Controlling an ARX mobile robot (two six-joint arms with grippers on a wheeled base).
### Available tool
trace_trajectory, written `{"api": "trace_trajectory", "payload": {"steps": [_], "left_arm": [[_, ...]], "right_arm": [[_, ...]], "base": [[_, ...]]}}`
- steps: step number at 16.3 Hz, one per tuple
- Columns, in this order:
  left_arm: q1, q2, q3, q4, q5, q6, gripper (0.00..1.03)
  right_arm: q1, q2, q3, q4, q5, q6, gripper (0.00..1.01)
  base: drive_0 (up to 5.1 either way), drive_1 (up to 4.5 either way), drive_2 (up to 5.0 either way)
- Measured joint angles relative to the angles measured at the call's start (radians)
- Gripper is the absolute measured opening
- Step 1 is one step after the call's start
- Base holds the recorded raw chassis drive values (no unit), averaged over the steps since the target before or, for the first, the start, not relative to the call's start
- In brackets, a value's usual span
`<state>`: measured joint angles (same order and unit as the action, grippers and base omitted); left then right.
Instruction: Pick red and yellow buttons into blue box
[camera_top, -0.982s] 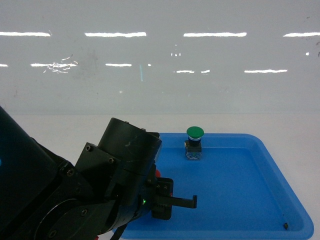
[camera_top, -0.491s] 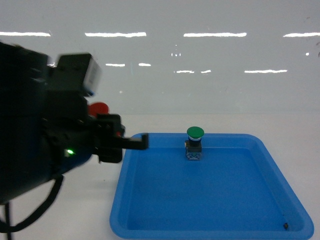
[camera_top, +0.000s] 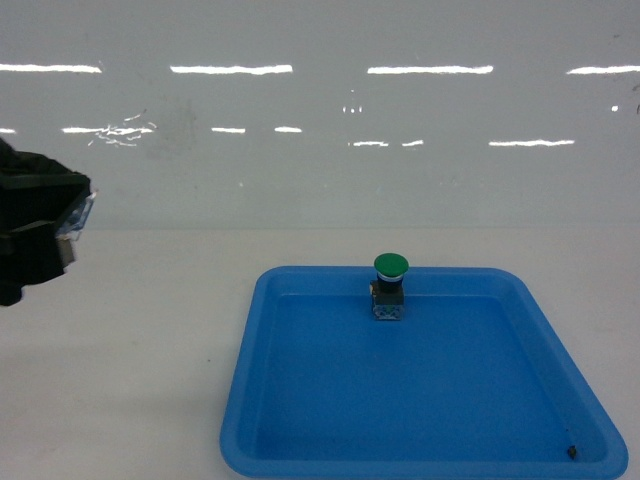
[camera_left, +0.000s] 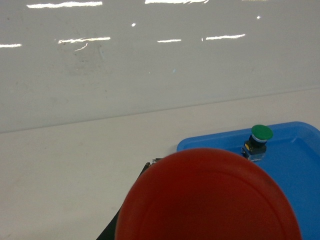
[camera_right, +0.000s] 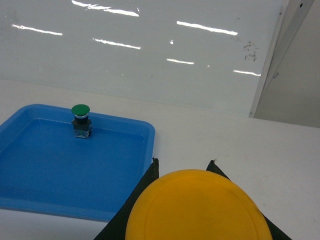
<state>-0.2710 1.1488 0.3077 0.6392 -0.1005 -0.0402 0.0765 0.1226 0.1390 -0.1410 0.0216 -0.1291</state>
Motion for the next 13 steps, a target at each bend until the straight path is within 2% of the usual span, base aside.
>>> {"api": "trace_trajectory", "payload": {"steps": [1,3,13], "left_arm": [[-0.009,-0.071,-0.019,-0.056,-0.005,0.012,0.25],[-0.048,-0.231,-0.037,-0.18,-0.079,0.019,0.25],[-0.054,-0.26,-0.037,-0.182,-0.089,0.019,0.25]], "right_arm": [[0.0,0.0,0.0,0.0,0.0,0.0,0.25],[0.0,0.0,0.0,0.0,0.0,0.0,0.25],[0.0,0.0,0.0,0.003,0.0,0.0,0.25]], "base": [[0.0,0.0,0.0],[0.0,0.0,0.0],[0.0,0.0,0.0]]}}
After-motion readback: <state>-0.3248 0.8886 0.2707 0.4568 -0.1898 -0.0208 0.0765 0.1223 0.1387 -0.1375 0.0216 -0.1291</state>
